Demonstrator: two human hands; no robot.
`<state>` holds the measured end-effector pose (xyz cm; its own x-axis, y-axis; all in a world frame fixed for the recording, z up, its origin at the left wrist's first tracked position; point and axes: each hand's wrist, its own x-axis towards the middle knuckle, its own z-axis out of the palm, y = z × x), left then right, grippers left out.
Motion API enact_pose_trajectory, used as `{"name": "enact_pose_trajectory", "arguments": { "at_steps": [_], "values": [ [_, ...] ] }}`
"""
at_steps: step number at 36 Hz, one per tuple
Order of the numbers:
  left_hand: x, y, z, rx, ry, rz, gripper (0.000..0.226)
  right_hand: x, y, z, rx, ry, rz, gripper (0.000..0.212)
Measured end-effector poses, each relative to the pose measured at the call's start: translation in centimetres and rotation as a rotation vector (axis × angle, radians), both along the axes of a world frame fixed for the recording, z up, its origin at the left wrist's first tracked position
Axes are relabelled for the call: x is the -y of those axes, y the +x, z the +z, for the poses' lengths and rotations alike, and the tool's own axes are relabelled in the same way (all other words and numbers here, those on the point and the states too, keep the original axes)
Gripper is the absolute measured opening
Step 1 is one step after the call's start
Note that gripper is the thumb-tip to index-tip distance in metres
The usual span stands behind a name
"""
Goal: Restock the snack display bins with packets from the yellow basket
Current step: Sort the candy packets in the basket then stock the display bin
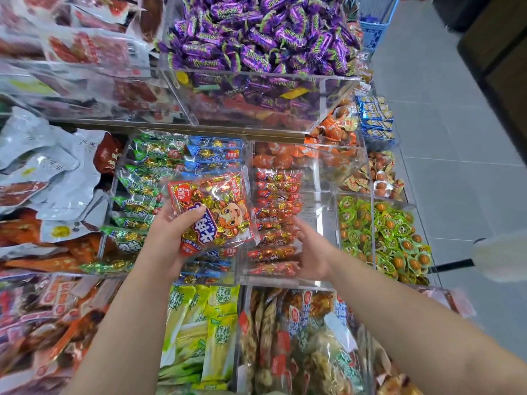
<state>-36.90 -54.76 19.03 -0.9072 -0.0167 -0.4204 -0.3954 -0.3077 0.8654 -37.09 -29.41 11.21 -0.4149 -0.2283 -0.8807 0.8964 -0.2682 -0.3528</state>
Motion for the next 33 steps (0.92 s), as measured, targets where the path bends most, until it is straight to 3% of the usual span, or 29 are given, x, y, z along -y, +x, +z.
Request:
{"name": "enact_pose_trajectory", "arguments": {
  "at_steps": [5,13,16,20,25,31,33],
  "values": [
    [0.4,-0.1,-0.2,0.001,-0.017,0.003,0.047,-2.1,-0.3,-0.7,0.120,0.166,-0.212,0.063],
    [0.5,-0.4,-0.2,0.002,-0.028,-0.013,0.049,-0.9,-2.3,-1.2,-0.096,0.260,-0.411,0.050],
    [0.4,-0.5,0.0,0.007,-0.034,-0.018,0.045,0.8,-2.9,-1.3,-0.180,0.133,-0.347,0.052],
    [0.3,-0.5,0.1,0.003,-0.023,-0.015,0.046,1.8,-3.1,-1.4,-0.214,0.173,-0.164,0.057],
    [0.0,-0.7,0.4,0.011,-0.038,-0.017,0.043,0.6,-3.6,-2.3,-0.200,0.079,-0.107,0.051],
    [0.2,-0.6,0.7,-0.004,-0.040,-0.044,0.039,-0.9,-5.1,-3.0,-0.143,0.117,-0.351,0.048],
    [0.3,-0.6,0.8,-0.006,-0.037,-0.038,0.041,-0.4,-5.9,-2.9,-0.178,0.077,-0.314,0.052]
  ]
}}
